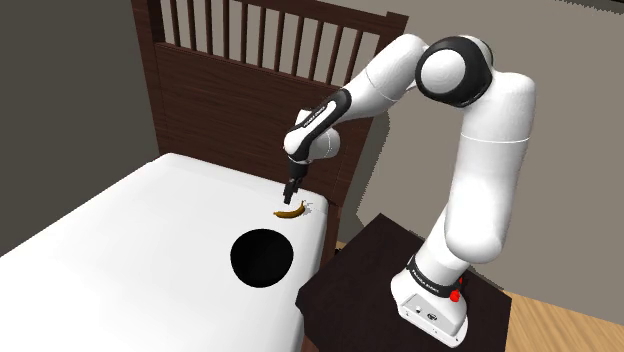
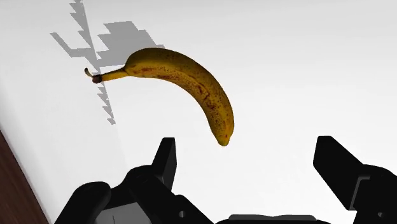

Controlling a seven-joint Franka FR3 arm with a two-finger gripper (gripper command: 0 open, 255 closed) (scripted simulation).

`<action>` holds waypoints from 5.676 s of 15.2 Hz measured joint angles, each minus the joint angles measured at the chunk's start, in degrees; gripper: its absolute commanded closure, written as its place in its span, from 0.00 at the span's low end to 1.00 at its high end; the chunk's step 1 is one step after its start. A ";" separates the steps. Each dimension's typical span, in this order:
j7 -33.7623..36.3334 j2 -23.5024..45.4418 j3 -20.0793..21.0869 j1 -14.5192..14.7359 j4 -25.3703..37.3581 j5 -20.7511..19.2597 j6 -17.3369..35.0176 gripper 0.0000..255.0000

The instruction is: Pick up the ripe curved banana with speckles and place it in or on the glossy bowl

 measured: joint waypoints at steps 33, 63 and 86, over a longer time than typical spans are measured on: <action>-4.73 15.92 3.89 -1.63 9.49 3.53 6.28 1.00; 2.59 -4.26 -0.59 1.53 6.46 -3.65 -10.52 1.00; 34.14 -10.78 12.02 20.78 -4.13 -4.99 -1.51 1.00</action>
